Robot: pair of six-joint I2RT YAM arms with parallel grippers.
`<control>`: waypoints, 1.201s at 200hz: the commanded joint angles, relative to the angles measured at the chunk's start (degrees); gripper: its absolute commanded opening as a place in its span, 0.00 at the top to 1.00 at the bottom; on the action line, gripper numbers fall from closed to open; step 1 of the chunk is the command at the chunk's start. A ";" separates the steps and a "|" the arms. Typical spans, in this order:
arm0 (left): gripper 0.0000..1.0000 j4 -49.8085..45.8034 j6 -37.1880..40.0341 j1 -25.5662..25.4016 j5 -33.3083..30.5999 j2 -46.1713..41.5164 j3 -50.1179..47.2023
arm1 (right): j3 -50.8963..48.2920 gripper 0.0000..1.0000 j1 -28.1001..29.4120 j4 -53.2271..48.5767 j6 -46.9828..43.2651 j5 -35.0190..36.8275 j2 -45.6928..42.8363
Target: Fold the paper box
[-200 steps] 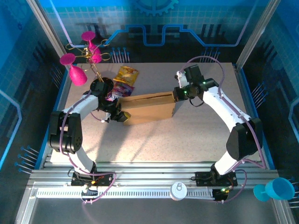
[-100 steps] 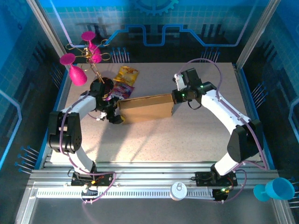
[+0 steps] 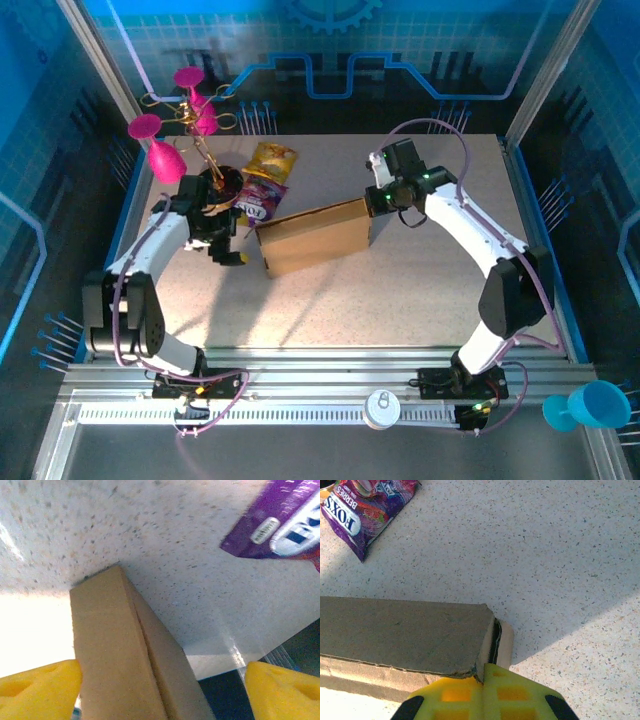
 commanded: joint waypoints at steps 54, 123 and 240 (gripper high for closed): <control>0.61 -16.48 49.29 -4.82 -18.51 -12.23 12.02 | 4.01 1.00 1.02 -6.28 -0.46 0.79 3.21; 0.55 -11.14 83.09 -11.89 -17.26 -11.74 13.30 | 5.90 1.00 0.73 -7.71 -1.71 -0.97 4.94; 0.44 -4.96 91.57 -12.44 -23.13 -3.27 15.55 | 6.57 1.00 0.07 -8.21 -2.73 -2.21 4.96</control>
